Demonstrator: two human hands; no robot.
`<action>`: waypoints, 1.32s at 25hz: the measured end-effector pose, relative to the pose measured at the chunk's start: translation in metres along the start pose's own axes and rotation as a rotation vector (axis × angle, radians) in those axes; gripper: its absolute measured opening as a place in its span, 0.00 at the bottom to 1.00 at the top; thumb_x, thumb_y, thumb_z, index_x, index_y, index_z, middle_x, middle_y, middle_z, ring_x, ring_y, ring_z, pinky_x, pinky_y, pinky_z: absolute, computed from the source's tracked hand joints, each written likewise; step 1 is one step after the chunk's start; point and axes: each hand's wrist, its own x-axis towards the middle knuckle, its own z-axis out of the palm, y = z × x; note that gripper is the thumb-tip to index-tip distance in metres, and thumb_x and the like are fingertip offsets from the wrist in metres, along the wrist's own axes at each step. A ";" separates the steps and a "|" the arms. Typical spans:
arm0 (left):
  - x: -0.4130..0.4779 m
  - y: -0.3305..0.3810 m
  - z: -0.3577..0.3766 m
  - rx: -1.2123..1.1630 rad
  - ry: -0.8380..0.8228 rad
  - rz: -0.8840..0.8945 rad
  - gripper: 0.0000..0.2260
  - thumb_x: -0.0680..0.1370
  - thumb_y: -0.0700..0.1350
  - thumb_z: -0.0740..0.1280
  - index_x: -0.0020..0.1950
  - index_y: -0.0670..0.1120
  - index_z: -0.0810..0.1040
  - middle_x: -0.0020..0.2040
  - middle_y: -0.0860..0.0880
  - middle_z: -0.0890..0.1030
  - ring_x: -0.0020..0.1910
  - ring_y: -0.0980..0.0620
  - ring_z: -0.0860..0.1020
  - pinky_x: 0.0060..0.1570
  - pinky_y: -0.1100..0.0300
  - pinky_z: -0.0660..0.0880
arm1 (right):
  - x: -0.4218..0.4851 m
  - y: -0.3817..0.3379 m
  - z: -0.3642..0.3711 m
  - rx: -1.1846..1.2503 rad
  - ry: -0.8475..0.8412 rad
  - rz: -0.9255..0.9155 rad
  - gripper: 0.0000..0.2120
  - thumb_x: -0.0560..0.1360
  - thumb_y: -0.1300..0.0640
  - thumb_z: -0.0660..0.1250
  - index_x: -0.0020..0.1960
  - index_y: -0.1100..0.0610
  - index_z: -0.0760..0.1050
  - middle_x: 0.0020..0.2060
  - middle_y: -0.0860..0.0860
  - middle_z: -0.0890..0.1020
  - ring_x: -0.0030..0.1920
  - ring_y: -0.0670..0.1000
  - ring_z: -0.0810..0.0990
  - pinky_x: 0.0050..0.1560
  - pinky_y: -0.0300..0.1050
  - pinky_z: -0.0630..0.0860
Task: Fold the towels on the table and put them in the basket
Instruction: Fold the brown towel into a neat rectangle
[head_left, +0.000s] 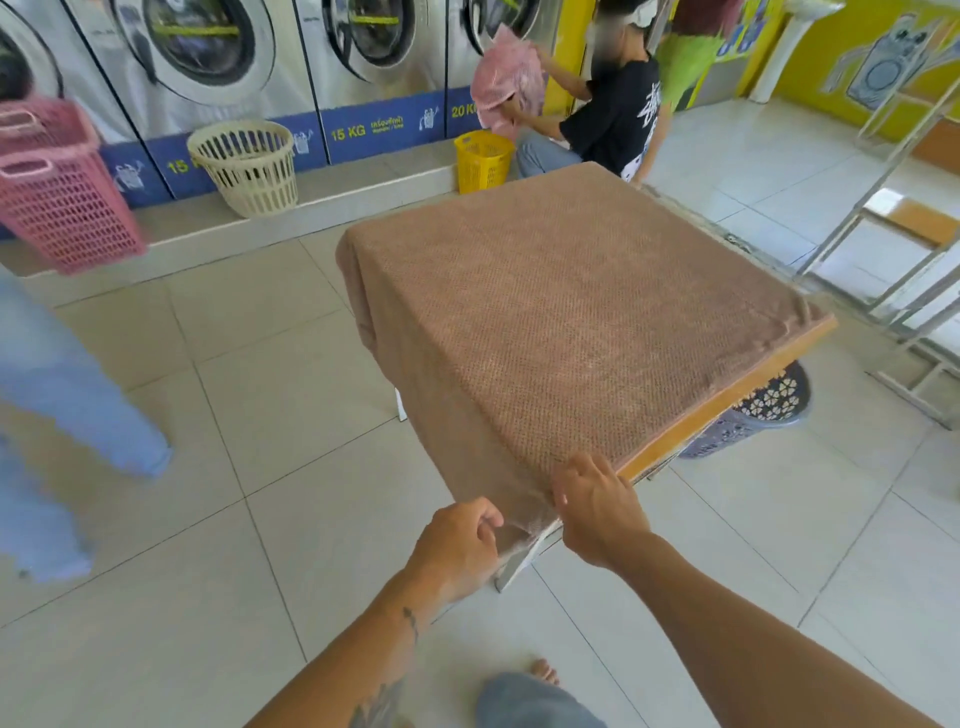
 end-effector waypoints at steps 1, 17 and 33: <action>-0.002 0.004 0.004 -0.018 0.005 -0.006 0.10 0.81 0.44 0.57 0.52 0.55 0.77 0.51 0.53 0.80 0.49 0.55 0.79 0.51 0.60 0.77 | 0.000 0.005 -0.003 -0.013 -0.037 -0.020 0.15 0.74 0.57 0.67 0.59 0.51 0.70 0.59 0.49 0.69 0.61 0.54 0.69 0.58 0.51 0.74; 0.012 0.088 0.109 -0.207 0.193 -0.390 0.22 0.80 0.42 0.63 0.73 0.53 0.65 0.61 0.48 0.74 0.57 0.48 0.77 0.56 0.53 0.78 | 0.023 0.081 -0.010 -0.122 -0.052 -0.744 0.16 0.67 0.55 0.67 0.55 0.54 0.71 0.52 0.51 0.74 0.53 0.54 0.72 0.53 0.50 0.73; 0.027 0.069 0.135 -0.185 0.679 -0.481 0.07 0.79 0.45 0.58 0.43 0.50 0.73 0.38 0.53 0.79 0.37 0.50 0.78 0.38 0.54 0.76 | 0.036 0.086 -0.024 -0.157 -0.128 -0.806 0.12 0.71 0.60 0.64 0.54 0.53 0.70 0.51 0.50 0.76 0.51 0.55 0.74 0.43 0.47 0.69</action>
